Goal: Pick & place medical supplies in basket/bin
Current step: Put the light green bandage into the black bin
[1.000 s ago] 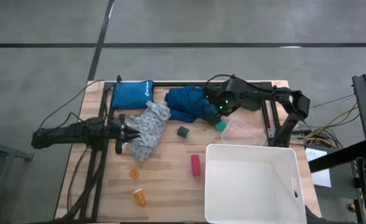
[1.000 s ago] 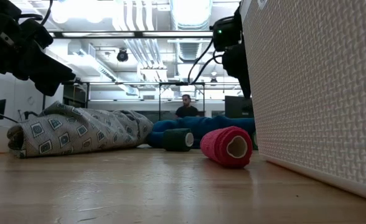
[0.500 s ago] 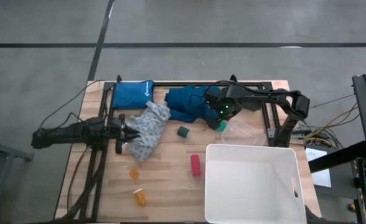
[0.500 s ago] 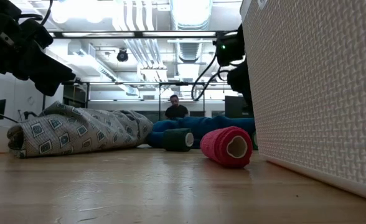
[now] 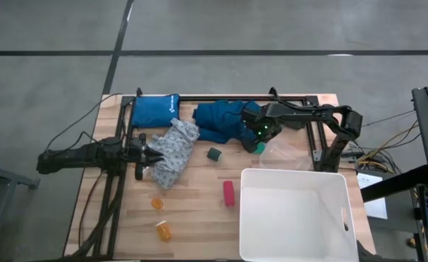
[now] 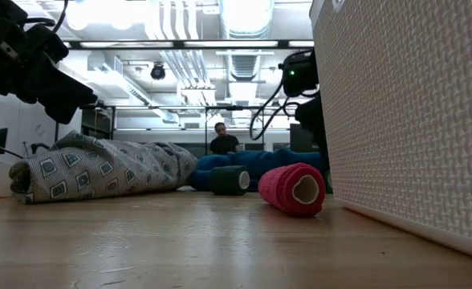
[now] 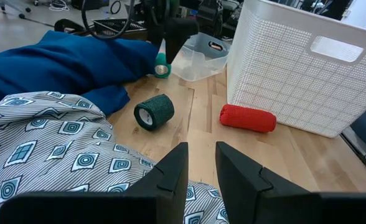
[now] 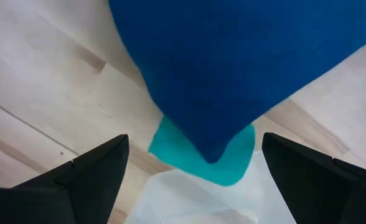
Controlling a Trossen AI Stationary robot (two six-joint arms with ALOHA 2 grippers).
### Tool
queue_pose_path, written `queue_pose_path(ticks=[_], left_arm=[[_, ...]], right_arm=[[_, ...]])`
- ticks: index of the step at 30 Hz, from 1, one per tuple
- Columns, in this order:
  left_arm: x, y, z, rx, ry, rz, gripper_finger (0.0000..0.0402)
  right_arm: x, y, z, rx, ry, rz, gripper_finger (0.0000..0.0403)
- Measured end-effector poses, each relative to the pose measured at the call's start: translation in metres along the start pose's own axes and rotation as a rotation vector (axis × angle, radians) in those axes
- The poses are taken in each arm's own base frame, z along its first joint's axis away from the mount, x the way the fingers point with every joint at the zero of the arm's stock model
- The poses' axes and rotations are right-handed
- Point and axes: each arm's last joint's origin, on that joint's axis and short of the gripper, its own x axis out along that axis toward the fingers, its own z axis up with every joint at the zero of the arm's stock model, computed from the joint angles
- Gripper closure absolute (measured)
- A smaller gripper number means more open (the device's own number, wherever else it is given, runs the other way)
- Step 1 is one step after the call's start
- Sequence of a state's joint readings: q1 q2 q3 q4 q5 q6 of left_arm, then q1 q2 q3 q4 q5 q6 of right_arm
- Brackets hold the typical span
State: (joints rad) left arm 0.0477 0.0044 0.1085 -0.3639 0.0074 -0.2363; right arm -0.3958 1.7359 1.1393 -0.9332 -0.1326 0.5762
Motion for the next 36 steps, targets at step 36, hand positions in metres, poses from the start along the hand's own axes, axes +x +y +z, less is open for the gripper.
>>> queue_pose_path(ticks=[36], left_arm=[[0.000, 0.000, 0.000, 0.000, 0.000, 0.000, 0.0314]], right_arm=[[0.018, -0.011, -0.003, -0.016, 0.001, 0.010, 0.0140]])
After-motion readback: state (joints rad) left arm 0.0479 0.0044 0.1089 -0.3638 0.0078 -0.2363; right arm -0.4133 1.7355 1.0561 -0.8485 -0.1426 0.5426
